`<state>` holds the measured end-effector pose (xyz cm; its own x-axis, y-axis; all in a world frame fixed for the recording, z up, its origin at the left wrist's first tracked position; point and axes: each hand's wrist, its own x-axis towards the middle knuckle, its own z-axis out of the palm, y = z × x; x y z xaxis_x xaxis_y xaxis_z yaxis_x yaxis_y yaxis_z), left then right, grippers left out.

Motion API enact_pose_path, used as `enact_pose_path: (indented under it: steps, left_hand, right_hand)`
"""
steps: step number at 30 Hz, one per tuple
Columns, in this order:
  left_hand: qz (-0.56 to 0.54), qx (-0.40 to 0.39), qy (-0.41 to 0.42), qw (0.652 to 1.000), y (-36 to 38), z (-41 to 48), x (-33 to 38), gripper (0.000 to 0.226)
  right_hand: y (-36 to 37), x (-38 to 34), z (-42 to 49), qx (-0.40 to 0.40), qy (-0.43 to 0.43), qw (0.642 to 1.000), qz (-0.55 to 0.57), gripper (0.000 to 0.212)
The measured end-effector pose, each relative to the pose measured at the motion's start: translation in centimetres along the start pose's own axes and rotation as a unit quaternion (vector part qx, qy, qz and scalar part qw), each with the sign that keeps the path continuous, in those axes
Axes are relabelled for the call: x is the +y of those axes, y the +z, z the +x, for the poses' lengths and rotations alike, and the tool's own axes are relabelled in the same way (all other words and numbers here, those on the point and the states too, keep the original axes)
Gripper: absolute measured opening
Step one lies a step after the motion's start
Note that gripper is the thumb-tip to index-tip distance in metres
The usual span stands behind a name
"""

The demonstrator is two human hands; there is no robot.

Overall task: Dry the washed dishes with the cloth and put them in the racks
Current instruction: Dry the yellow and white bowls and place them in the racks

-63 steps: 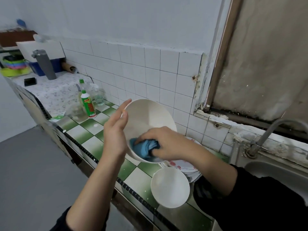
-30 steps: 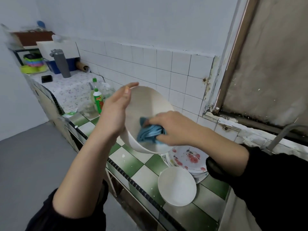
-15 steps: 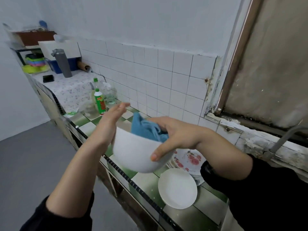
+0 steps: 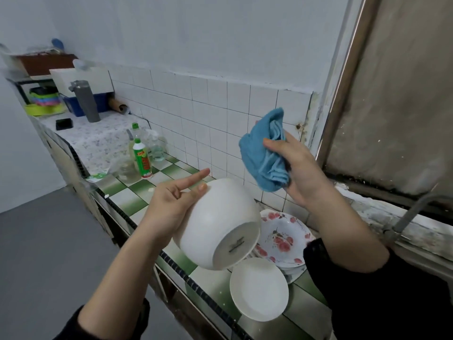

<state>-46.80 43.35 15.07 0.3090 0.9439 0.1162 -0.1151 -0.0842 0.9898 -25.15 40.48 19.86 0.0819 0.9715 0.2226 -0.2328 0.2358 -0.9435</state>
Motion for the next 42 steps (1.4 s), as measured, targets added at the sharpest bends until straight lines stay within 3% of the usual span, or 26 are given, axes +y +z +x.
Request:
enact_pose_path:
  steps: [2, 3, 5, 6, 7, 9, 11, 12, 13, 16, 18, 21, 22, 23, 25, 29, 30, 31, 33, 35, 38, 40, 42]
  left_hand:
    - [0.004, 0.037, 0.005, 0.999, 1.1, 0.2, -0.1, 0.029]
    - [0.001, 0.052, 0.018, 0.998, 1.7, 0.2, -0.2, 0.022]
    - [-0.038, 0.076, 0.04, 0.996, 3.1, 0.2, 0.2, 0.014]
    - [-0.061, 0.088, 0.044, 0.993, 3.7, 0.1, 0.5, 0.018]
    - [-0.081, 0.097, 0.053, 0.991, 4.0, 0.1, 0.7, 0.018]
    - [-0.094, 0.118, 0.069, 0.986, 4.4, 0.0, 1.0, 0.017]
    - [-0.095, 0.143, 0.073, 0.982, 4.8, 0.2, 1.1, 0.017]
    - [-0.097, 0.154, 0.073, 0.981, 5.2, 0.2, 1.2, 0.016]
    - [-0.097, 0.164, 0.073, 0.979, 5.5, 0.3, 1.0, 0.016]
    - [-0.102, 0.198, 0.071, 0.972, 6.5, 0.2, 0.2, 0.026]
    - [-0.115, 0.21, 0.075, 0.968, 6.7, 0.0, -0.1, 0.028]
    - [-0.129, 0.209, 0.088, 0.965, 7.3, -0.1, 0.2, 0.019]
    - [-0.128, 0.207, 0.088, 0.966, 7.6, -0.1, 0.4, 0.018]
    - [-0.126, 0.21, 0.088, 0.966, 7.8, 0.1, 0.4, 0.017]
    - [-0.132, 0.226, 0.084, 0.961, 7.8, 0.6, 0.8, 0.018]
    - [-0.212, 0.279, 0.053, 0.935, 6.6, 2.3, 2.2, 0.017]
    - [-0.224, 0.278, 0.05, 0.933, 6.1, 2.5, 2.6, 0.015]
    - [-0.224, 0.269, 0.053, 0.935, 5.6, 2.6, 2.8, 0.014]
    - [-0.213, 0.25, 0.072, 0.942, 5.0, 2.4, 3.0, 0.014]
    - [-0.196, 0.254, 0.093, 0.943, 5.1, 1.8, 2.7, 0.015]
    - [-0.2, 0.292, 0.108, 0.929, 5.6, 1.6, 2.3, 0.014]
    - [-0.232, 0.311, 0.101, 0.916, 5.0, 1.9, 2.3, 0.013]
    - [-0.249, 0.316, 0.097, 0.91, 4.2, 2.0, 2.5, 0.014]
  right_hand:
    - [1.7, 1.2, -2.4, -0.01, -0.06, 0.982, -0.181, 0.02]
    - [3.0, 2.3, -3.6, -0.017, -0.102, 0.944, -0.314, 0.024]
    - [5.0, 4.8, -4.8, 0.007, -0.211, 0.818, -0.536, 0.044]
    - [5.1, 5.5, -4.5, 0.045, -0.25, 0.783, -0.568, 0.05]
    - [4.8, 5.4, -3.7, 0.092, -0.27, 0.781, -0.556, 0.052]
    - [3.4, 3.9, -1.6, 0.173, -0.219, 0.855, -0.437, 0.041]
    - [1.4, 2.8, 0.6, 0.166, -0.093, 0.936, -0.296, 0.022]
    - [1.3, 2.7, 0.9, 0.148, -0.065, 0.946, -0.282, 0.016]
    - [1.6, 2.9, 0.5, 0.135, -0.086, 0.935, -0.316, 0.015]
    - [4.2, 4.2, -2.4, 0.045, -0.253, 0.859, -0.443, 0.035]
    - [4.1, 4.4, -2.4, 0.02, -0.287, 0.828, -0.481, 0.035]
    - [2.1, 2.2, 0.7, 0.096, -0.138, 0.935, -0.312, 0.012]
    - [1.5, 1.5, 1.5, 0.117, -0.099, 0.946, -0.285, 0.012]
    - [1.2, 1.2, 1.8, 0.123, -0.094, 0.941, -0.302, 0.014]
    - [2.2, 1.7, 1.1, 0.117, -0.163, 0.91, -0.364, 0.012]
    - [4.5, 5.2, -2.2, 0.101, -0.357, 0.84, -0.395, 0.044]
    - [4.3, 6.0, -2.5, 0.122, -0.363, 0.843, -0.378, 0.047]
    - [3.9, 5.9, -2.4, 0.153, -0.341, 0.87, -0.323, 0.045]
    - [2.8, 5.3, -1.3, 0.21, -0.211, 0.94, -0.167, 0.036]
    - [1.9, 4.6, -0.1, 0.224, -0.129, 0.954, -0.149, 0.028]
    - [3.6, 4.9, -1.4, 0.17, -0.203, 0.949, -0.171, 0.048]
    - [4.8, 6.2, -3.1, 0.083, -0.28, 0.936, -0.198, 0.05]
    - [4.3, 7.2, -3.1, 0.051, -0.312, 0.915, -0.25, 0.046]
